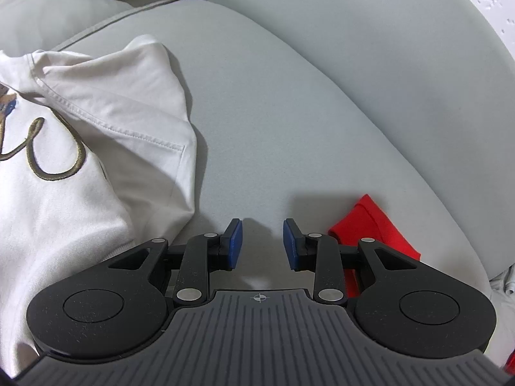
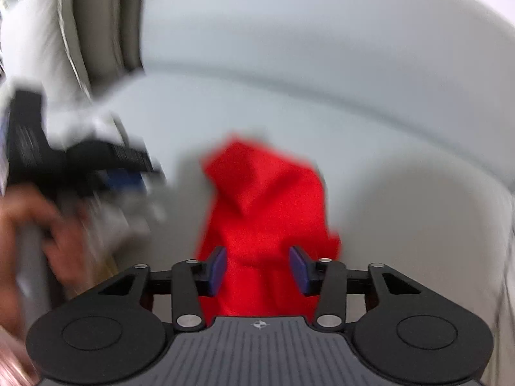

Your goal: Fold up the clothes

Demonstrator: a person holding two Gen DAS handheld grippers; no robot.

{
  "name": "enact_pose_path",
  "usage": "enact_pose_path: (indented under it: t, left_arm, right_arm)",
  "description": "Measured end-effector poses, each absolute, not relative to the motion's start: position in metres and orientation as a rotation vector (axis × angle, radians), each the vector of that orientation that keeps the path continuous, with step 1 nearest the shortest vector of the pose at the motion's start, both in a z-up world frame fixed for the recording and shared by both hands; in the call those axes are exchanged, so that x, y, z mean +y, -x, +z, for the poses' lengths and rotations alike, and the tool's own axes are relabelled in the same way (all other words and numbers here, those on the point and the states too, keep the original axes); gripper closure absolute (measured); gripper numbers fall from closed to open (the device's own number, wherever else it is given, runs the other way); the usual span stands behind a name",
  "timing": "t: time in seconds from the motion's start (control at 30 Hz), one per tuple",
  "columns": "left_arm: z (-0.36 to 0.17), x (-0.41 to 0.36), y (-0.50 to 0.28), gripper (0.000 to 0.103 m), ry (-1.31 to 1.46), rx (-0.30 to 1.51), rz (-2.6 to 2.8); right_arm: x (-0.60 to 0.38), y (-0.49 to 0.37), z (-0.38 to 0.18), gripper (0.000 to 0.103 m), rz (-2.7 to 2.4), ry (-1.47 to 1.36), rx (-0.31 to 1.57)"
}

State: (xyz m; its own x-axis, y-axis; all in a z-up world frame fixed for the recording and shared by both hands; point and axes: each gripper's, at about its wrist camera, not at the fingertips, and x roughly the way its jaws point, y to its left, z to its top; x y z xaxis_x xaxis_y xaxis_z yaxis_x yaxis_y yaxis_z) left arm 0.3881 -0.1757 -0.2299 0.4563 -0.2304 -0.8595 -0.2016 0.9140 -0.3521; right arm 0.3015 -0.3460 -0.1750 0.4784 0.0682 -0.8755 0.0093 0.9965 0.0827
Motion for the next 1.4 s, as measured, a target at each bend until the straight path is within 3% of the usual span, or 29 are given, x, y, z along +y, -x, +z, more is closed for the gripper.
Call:
enact_pose_path:
  t: [0.1, 0.3, 0.33, 0.37, 0.63, 0.77, 0.93, 0.97, 1.0, 1.07, 1.1, 1.2, 1.3, 1.4]
  left_arm:
    - [-0.233, -0.176, -0.391, 0.069, 0.436, 1.112, -0.022]
    - [-0.236, -0.175, -0.393, 0.069, 0.437, 1.117, -0.023]
    - [-0.236, -0.176, -0.393, 0.069, 0.435, 1.118, -0.024]
    - [-0.237, -0.177, -0.394, 0.069, 0.434, 1.119, -0.025]
    - [-0.237, -0.175, -0.396, 0.069, 0.449, 1.118, -0.02]
    - [-0.239, -0.176, -0.399, 0.069, 0.433, 1.12, -0.024]
    - [-0.239, -0.178, -0.401, 0.069, 0.425, 1.121, -0.02]
    - [-0.239, -0.179, -0.4, 0.069, 0.421, 1.12, -0.021]
    - [-0.239, -0.18, -0.4, 0.069, 0.417, 1.12, -0.022]
    - [-0.239, -0.182, -0.4, 0.069, 0.417, 1.12, -0.026]
    - [-0.238, -0.183, -0.399, 0.069, 0.417, 1.12, -0.027]
    - [-0.238, -0.183, -0.398, 0.069, 0.41, 1.119, -0.026]
    - [-0.239, -0.182, -0.4, 0.069, 0.415, 1.12, -0.022]
    - [-0.24, -0.181, -0.401, 0.069, 0.421, 1.122, -0.017]
  right_arm:
    - [-0.349, -0.334, -0.206, 0.066, 0.007, -0.119, 1.084]
    - [-0.366, -0.352, -0.245, 0.066, -0.015, -0.31, 1.082]
    - [-0.366, -0.353, -0.245, 0.074, -0.004, -0.333, 1.069]
    - [-0.367, -0.354, -0.245, 0.095, 0.008, -0.356, 1.056]
    - [-0.376, -0.411, -0.215, 0.096, -0.043, -0.33, 0.858]
    - [-0.383, -0.458, -0.25, 0.092, -0.155, -0.281, 1.007]
    - [-0.401, -0.449, -0.24, 0.09, -0.195, -0.436, 0.971]
    - [-0.404, -0.445, -0.237, 0.081, -0.193, -0.455, 0.958]
    - [-0.412, -0.438, -0.23, 0.055, -0.181, -0.503, 0.929]
    - [-0.424, -0.427, -0.219, 0.039, -0.184, -0.568, 0.835]
    - [-0.435, -0.421, -0.212, 0.036, -0.198, -0.623, 0.786]
    - [-0.455, -0.415, -0.201, 0.036, -0.254, -0.702, 0.756]
    - [-0.443, -0.409, -0.197, 0.045, -0.228, -0.554, 0.88]
    - [-0.423, -0.378, -0.19, 0.046, -0.136, -0.401, 0.953]
